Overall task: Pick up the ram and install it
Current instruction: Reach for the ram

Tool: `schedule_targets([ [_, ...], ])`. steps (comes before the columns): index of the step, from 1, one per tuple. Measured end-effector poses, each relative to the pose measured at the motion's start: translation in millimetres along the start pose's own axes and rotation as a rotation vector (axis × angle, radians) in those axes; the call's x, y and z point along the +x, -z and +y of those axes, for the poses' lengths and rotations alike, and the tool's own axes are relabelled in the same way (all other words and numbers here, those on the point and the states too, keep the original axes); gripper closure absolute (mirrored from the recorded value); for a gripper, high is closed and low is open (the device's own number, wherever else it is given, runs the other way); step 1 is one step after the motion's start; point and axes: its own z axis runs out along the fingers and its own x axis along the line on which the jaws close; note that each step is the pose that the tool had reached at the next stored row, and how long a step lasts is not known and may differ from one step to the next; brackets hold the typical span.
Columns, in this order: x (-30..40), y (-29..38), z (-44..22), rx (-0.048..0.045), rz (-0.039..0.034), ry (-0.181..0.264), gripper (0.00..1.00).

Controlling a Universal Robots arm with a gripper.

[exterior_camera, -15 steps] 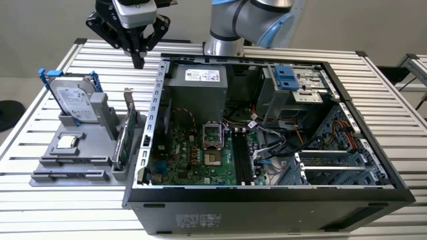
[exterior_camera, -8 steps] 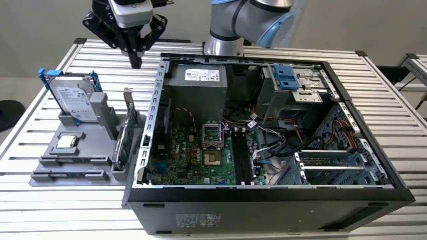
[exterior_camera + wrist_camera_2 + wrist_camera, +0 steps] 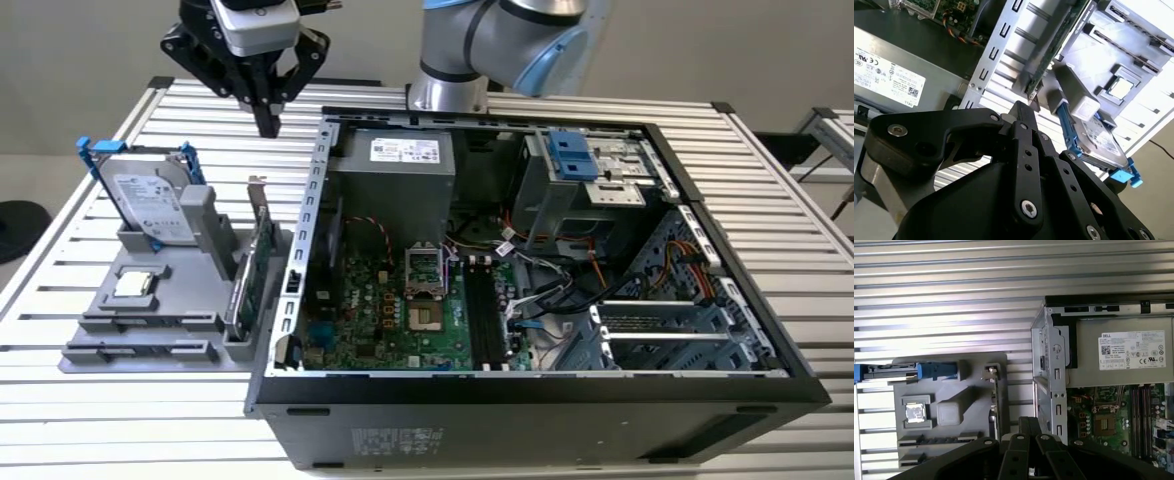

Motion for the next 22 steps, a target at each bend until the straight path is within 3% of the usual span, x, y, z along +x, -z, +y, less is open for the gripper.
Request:
schedule_targets([
  [22,10.6,0.2,-0.7,0.0000,0.0000,0.000,1.00],
])
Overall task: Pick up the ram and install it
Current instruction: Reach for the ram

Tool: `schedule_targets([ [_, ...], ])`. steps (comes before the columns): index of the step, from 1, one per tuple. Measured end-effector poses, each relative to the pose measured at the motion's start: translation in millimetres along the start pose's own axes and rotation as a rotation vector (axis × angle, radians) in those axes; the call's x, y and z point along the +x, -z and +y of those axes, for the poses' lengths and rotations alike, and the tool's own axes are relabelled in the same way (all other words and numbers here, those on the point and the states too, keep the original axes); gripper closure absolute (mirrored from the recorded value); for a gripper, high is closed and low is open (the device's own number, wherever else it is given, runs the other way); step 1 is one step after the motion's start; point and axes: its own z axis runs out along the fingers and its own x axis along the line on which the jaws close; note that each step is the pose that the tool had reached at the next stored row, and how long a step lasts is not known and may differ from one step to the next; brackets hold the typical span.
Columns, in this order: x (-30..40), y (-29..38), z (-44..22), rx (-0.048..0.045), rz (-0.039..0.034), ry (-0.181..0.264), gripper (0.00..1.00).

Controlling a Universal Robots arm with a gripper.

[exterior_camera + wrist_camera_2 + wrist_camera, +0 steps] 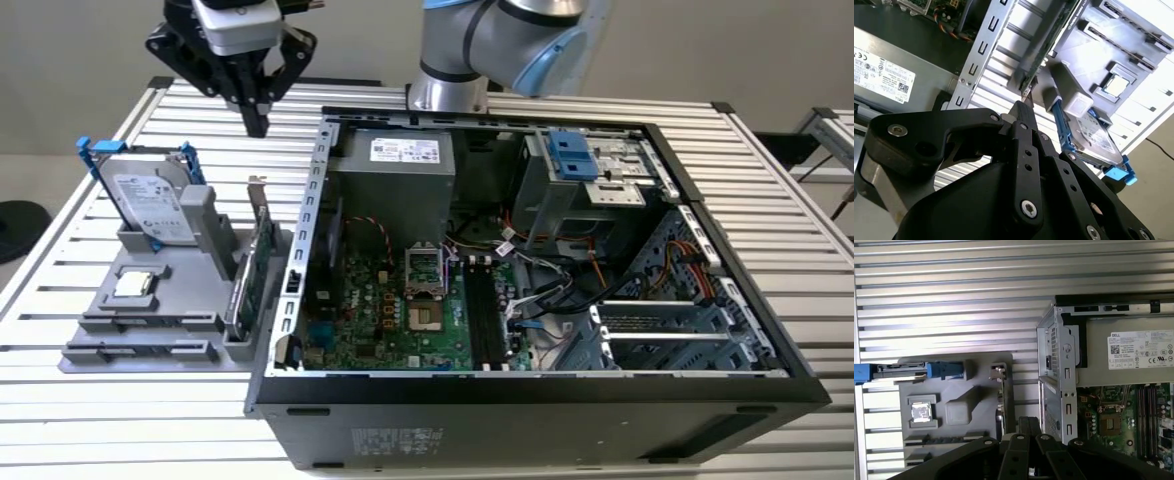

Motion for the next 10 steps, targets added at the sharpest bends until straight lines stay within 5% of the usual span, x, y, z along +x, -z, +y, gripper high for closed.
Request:
schedule_targets([
  [10,4.8,0.2,-0.4,0.0001,0.0001,0.000,1.00],
])
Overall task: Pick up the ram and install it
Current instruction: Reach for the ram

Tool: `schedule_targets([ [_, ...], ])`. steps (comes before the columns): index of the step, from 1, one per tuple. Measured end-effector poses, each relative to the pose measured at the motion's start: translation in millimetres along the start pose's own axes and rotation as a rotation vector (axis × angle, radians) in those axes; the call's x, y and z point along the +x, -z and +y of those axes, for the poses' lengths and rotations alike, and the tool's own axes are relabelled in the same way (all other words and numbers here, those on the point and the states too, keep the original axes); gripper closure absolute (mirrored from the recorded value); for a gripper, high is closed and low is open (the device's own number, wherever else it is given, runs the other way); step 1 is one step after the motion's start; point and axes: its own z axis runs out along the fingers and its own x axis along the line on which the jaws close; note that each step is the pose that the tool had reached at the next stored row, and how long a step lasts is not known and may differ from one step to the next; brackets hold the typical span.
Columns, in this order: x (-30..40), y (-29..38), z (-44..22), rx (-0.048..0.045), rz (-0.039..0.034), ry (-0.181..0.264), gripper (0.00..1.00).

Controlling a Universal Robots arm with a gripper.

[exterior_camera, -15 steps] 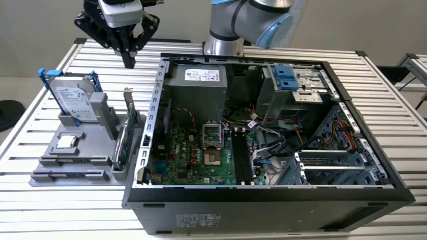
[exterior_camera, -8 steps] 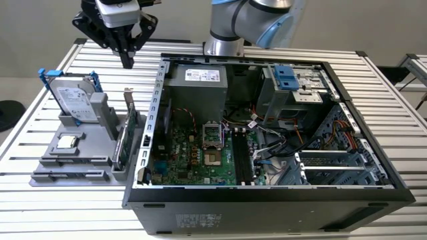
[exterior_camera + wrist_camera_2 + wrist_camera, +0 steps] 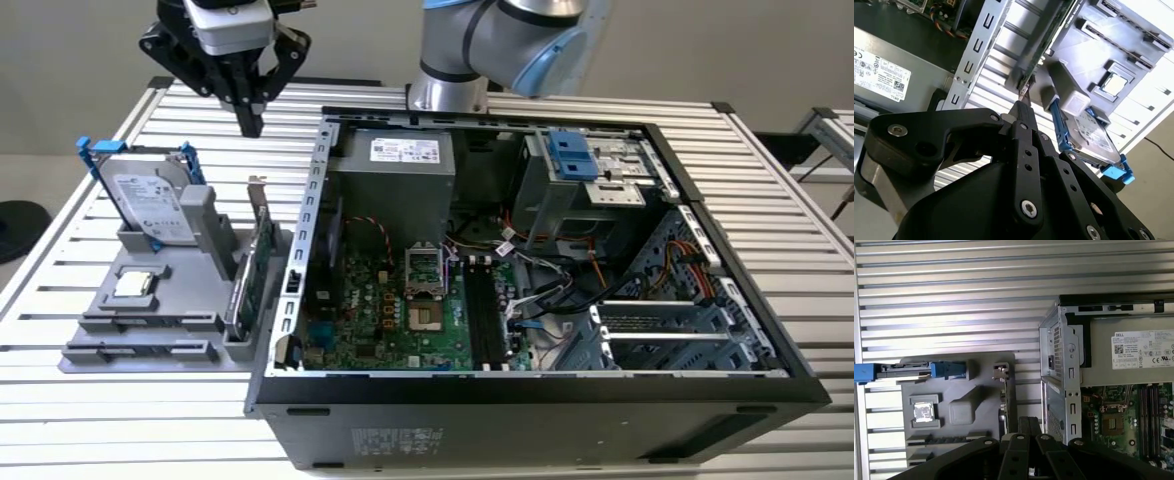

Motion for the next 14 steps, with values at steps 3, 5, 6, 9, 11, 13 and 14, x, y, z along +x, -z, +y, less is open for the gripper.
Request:
schedule_targets([
  [3,1.6,0.0,-0.1,-0.0001,-0.0001,0.000,1.00],
  [5,4.0,0.0,-0.3,-0.0001,-0.0001,0.000,1.00],
  [6,5.5,0.1,-0.4,-0.0001,-0.0001,0.000,1.00],
  [9,11.5,0.1,-0.8,-0.0001,0.0000,0.000,1.00],
  [11,16.3,0.2,-1.1,-0.0001,-0.0001,0.000,1.00],
  [13,20.1,0.2,-1.4,-0.0001,-0.0001,0.000,1.00],
  [14,21.4,0.2,-1.5,0.0000,0.0000,0.000,1.00],
])
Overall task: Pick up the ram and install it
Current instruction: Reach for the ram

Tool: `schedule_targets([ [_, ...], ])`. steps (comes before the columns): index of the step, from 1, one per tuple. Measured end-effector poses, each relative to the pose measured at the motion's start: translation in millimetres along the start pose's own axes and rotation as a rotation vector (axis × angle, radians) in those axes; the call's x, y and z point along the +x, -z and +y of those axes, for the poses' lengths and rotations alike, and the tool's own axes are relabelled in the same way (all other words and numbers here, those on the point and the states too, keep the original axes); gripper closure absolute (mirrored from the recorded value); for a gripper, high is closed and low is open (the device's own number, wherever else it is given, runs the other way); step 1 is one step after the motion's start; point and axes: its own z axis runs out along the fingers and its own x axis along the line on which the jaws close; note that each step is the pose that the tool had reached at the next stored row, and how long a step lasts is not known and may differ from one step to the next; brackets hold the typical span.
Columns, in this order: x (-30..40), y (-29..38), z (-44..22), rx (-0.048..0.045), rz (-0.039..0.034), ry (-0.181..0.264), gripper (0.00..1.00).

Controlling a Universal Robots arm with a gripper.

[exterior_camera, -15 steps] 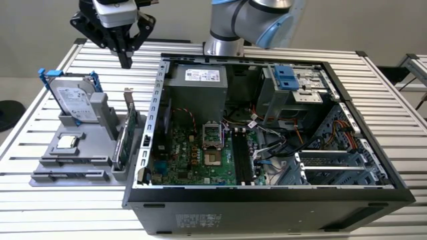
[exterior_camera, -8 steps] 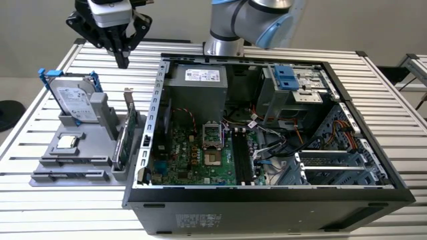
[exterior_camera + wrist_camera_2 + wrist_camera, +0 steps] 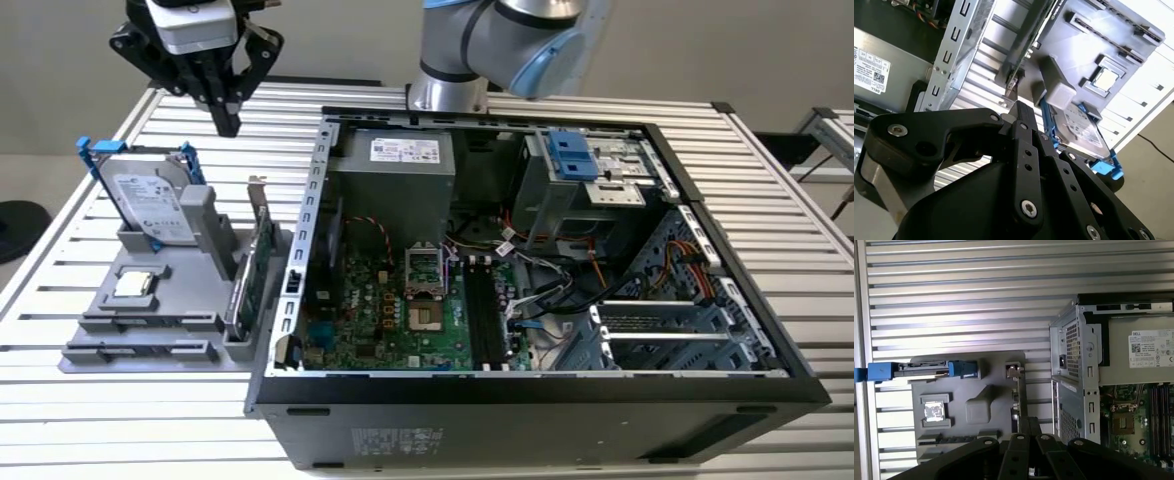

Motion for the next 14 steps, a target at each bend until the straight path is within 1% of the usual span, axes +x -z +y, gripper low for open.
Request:
schedule_targets([
  [6,10.1,0.1,-0.7,0.0000,0.0002,0.000,1.00],
  [10,12.6,-0.4,-1.0,0.0000,0.0003,0.000,1.00],
  [14,17.1,-0.4,-1.5,0.0000,0.0004,0.000,1.00],
])
